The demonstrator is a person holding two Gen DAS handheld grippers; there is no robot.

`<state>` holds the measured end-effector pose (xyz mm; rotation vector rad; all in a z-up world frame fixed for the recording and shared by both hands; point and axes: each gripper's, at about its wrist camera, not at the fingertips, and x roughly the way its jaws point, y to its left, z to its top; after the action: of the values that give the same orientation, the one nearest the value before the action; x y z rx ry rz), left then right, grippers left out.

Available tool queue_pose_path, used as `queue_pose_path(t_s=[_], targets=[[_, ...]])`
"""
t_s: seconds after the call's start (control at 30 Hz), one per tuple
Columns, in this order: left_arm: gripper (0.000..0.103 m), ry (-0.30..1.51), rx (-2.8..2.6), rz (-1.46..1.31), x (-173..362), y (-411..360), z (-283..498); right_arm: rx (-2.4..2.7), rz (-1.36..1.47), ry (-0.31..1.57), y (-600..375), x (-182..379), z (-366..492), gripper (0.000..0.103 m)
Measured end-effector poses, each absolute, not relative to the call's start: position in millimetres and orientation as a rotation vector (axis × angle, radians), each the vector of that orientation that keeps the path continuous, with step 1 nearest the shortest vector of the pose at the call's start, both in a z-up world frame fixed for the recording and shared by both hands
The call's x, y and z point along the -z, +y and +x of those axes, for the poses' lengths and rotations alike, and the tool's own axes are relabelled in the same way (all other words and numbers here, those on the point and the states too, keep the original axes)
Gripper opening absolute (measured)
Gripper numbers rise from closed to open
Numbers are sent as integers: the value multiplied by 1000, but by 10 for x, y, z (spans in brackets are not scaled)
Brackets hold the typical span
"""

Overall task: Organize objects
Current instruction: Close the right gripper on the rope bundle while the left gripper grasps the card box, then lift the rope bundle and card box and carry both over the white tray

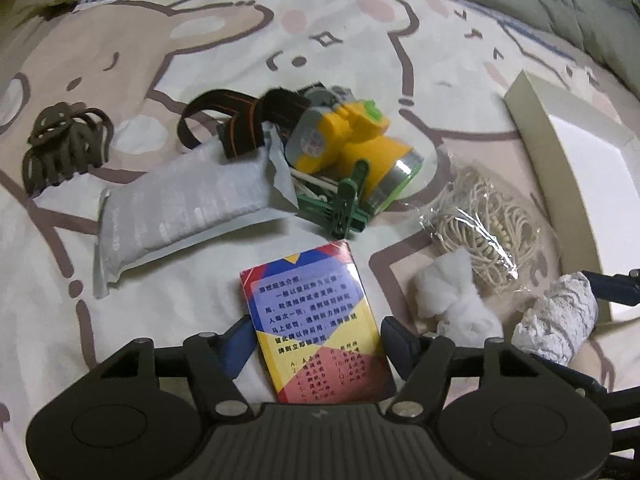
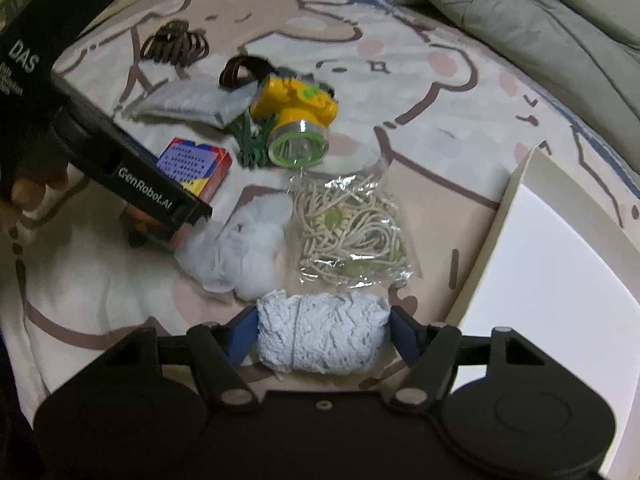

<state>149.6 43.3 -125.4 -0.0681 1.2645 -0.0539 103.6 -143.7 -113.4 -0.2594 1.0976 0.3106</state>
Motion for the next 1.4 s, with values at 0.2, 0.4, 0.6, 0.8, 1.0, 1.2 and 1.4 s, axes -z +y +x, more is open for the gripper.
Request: queue_pose_path(t_s=[0.2,0.4,0.6,0.8,1.0,1.2,1.4], targets=[[65,1216,56,-82,1056,470,1423,-245,-193,1042,-1539,941,1013,70],[64,1241,102,-7,1119,361,1346,-233,-143,1018,-1574,816,978,70],[65,1293,59,38,1392,203,1250,-270,-151,1020,-1456,791,903,70],[65,1290,-67,-52,1426,194,1151,-262,-147,1019,-1448,771,889,71],[60,1283,-47,-39,1380,167,1170,-249,-151,1018,-1463,768,882,71],[60,1228,-35,-102,1089,240,1239,-209,-129,957,-1558,636,877,71],[60,1111,-22,-143,738,279,1266,-154,-75,868,-1727,430,859,71]])
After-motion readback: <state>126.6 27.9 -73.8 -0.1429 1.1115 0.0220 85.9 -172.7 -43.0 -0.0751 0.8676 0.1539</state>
